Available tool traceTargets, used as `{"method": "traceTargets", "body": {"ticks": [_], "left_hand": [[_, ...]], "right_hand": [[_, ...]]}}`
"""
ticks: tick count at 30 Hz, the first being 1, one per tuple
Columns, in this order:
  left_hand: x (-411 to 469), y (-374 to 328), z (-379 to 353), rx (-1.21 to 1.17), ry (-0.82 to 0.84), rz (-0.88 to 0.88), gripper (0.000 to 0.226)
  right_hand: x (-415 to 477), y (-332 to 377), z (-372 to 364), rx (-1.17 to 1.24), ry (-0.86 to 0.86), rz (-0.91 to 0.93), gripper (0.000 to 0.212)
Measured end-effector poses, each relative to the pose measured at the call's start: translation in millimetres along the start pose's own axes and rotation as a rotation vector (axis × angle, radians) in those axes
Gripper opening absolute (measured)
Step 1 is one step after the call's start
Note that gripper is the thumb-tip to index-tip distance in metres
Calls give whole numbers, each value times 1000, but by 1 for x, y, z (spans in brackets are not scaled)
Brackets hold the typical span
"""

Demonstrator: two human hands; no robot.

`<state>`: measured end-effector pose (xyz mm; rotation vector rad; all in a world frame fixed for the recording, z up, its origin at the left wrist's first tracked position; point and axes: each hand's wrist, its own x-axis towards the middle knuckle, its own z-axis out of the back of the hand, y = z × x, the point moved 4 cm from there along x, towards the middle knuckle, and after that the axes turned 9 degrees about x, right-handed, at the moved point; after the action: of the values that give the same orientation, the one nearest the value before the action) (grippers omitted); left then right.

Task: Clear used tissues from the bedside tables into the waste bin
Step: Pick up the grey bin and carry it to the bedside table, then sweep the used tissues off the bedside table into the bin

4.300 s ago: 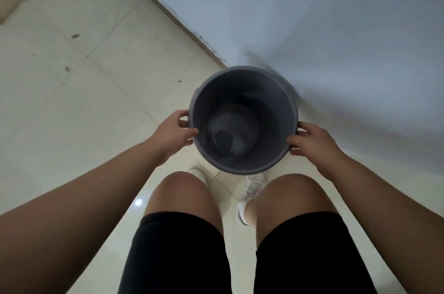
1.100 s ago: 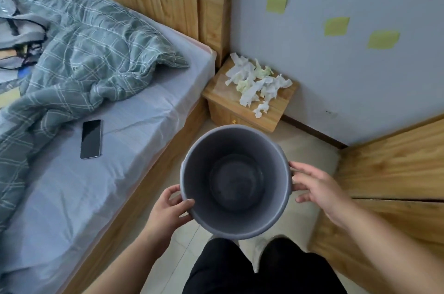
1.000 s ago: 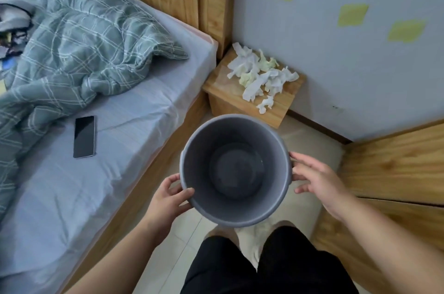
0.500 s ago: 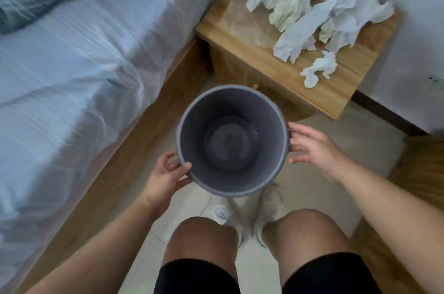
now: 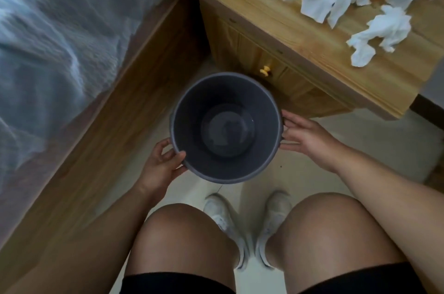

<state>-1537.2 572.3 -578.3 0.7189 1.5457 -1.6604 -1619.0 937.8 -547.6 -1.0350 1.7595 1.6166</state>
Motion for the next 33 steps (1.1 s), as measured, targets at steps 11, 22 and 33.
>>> {"method": "traceTargets", "body": {"ticks": [11,22,33], "left_hand": [[-223,-101,3,521,-188,-115,9],[-422,-238,-48,308,-85,-57,19],[-363,-313,-185,248,-94,-54,20]], "right_hand": [[-203,82,-6,-227,-224,-98,25],[-377,283,15,-454,-135,18,23],[-262,421,85,-571,-18,135,21]]}}
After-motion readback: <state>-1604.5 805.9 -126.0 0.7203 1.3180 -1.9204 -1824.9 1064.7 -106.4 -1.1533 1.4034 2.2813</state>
